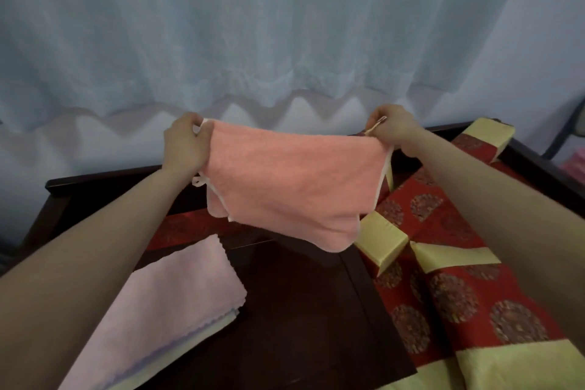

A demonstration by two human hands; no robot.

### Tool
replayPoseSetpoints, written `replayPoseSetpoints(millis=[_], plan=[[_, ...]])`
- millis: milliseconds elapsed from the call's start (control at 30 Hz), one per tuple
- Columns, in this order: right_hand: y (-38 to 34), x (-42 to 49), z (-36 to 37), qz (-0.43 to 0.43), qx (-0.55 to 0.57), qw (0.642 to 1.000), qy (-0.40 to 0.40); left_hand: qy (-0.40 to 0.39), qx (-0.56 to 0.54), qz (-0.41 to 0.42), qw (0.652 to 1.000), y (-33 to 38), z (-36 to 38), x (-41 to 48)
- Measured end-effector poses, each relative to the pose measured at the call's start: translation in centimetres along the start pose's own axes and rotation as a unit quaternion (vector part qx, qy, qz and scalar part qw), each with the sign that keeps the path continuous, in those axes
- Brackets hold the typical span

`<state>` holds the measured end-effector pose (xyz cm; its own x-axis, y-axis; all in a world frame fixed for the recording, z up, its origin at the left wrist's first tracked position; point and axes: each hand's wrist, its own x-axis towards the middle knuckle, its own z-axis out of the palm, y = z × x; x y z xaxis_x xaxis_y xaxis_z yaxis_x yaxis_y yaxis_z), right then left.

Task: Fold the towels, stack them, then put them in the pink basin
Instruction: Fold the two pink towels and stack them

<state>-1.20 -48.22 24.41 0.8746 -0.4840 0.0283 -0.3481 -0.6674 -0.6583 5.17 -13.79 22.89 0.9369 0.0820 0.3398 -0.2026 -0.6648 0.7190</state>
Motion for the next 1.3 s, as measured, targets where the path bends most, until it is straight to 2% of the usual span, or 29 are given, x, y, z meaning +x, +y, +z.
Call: replayPoseSetpoints(millis=[67,100,133,200,267,367,433,533,600,700,767,800,867,933,967,1000,1067,1133,1200,1300], plan=[[-0.5,0.2,-0.8,0.021,0.010,1.000,-0.019,-0.021,-0.031,-0.057,0.998,0.1,-0.1,0.6],[-0.6,0.2,-1.2,0.032,0.027,0.998,-0.043,-0.048,-0.092,-0.093,0.990,0.0,-0.1,0.7],[-0.7,0.1,-1.6,0.051,0.062,0.993,-0.082,-0.090,-0.178,-0.137,0.970,0.2,-0.2,0.7],[-0.5,-0.1,-2.1,0.090,0.170,0.963,-0.191,-0.191,-0.338,-0.216,0.896,0.6,-0.8,0.7],[0.3,-0.4,-2.1,0.111,0.244,0.925,-0.269,-0.264,-0.399,-0.240,0.845,0.6,-1.4,0.6],[1.4,-1.1,-1.0,0.142,0.316,0.895,-0.282,-0.306,-0.425,-0.223,0.823,0.0,-1.5,0.4],[2.0,-1.6,0.2,0.149,0.293,0.910,-0.253,-0.297,-0.416,-0.205,0.834,-0.5,-1.4,0.2],[2.9,-1.6,1.8,0.144,0.207,0.951,-0.179,-0.274,-0.352,-0.174,0.878,-1.0,-1.0,0.3],[2.8,-1.5,2.2,0.142,0.210,0.954,-0.162,-0.265,-0.296,-0.159,0.904,-1.1,-0.6,0.3],[1.9,-1.8,1.6,0.089,0.244,0.946,-0.193,-0.256,-0.302,-0.161,0.904,-0.7,-0.4,0.3],[1.4,-1.9,0.4,0.022,0.221,0.941,-0.256,-0.272,-0.324,-0.160,0.892,-0.5,-0.5,0.4],[1.4,-1.9,-0.2,-0.012,0.182,0.939,-0.290,-0.281,-0.315,-0.152,0.894,-0.4,-0.7,0.4],[1.3,-1.7,-1.1,-0.078,0.035,0.940,-0.329,-0.276,-0.252,-0.107,0.922,-0.7,-0.9,0.5],[1.6,-0.9,-1.5,-0.125,-0.110,0.937,-0.308,-0.251,-0.124,-0.005,0.960,-0.9,-1.0,0.5],[1.8,-0.5,-1.5,-0.142,-0.142,0.935,-0.293,-0.239,-0.047,0.065,0.968,-0.8,-1.0,0.5],[1.8,-0.2,-1.5,-0.161,-0.157,0.934,-0.279,-0.227,0.005,0.128,0.965,-0.7,-0.8,0.5],[2.0,0.4,-1.5,-0.205,-0.175,0.935,-0.231,-0.218,0.022,0.201,0.955,-0.3,-0.6,0.6],[2.4,1.4,-2.0,-0.240,-0.183,0.939,-0.166,-0.203,0.005,0.231,0.951,0.2,-0.4,1.1],[2.6,2.1,-2.7,-0.261,-0.188,0.939,-0.120,-0.184,-0.004,0.221,0.958,0.7,-0.3,1.8],[2.9,2.2,-3.3,-0.277,-0.186,0.937,-0.099,-0.206,-0.016,0.202,0.957,1.3,-0.2,2.1]])
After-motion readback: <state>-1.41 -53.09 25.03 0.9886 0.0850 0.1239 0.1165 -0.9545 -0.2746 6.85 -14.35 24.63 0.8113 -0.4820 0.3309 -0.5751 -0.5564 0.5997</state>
